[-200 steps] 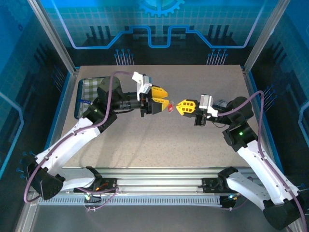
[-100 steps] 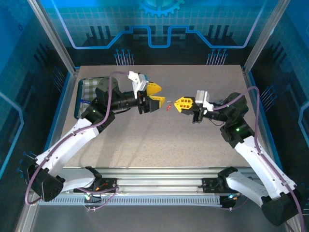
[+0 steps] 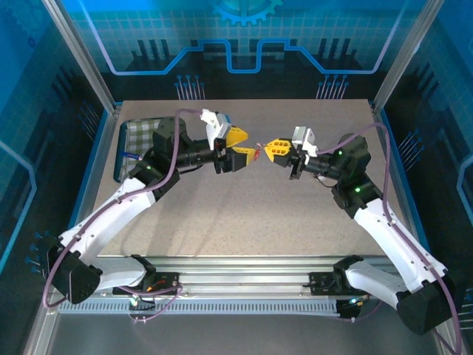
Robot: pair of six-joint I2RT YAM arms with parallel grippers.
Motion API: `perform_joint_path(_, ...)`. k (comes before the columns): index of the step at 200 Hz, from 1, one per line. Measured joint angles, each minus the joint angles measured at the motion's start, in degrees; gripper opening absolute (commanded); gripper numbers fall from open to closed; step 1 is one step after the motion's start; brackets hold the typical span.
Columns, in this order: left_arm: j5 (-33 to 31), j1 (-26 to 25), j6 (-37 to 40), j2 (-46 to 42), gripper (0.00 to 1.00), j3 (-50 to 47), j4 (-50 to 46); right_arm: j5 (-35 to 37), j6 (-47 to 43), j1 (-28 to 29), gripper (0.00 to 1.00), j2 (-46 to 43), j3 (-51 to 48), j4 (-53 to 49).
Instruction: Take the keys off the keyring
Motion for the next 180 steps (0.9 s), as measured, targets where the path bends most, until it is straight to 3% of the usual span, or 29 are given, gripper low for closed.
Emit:
perform_joint_path(110, 3.1, 0.0, 0.5, 2.2, 0.53, 2.3, -0.8, -2.1, 0.2, 0.0, 0.00, 0.0, 0.0, 0.0)
perform_joint_path(147, 5.3, 0.0, 0.3, 2.6, 0.39, 2.6, -0.6, -2.7, 0.2, 0.0, 0.00, 0.0, 0.0, 0.0)
perform_joint_path(162, 6.2, 0.0, 0.0, 2.9, 0.29, 2.7, -0.6, -2.8, 0.4, 0.0, 0.00, 0.0, 0.0, 0.1)
perform_joint_path(180, 7.1, 0.0, 0.3, 3.0, 0.10, 2.7, -0.5, -2.9, 0.6, 0.0, 0.00, 0.0, 0.0, 0.1)
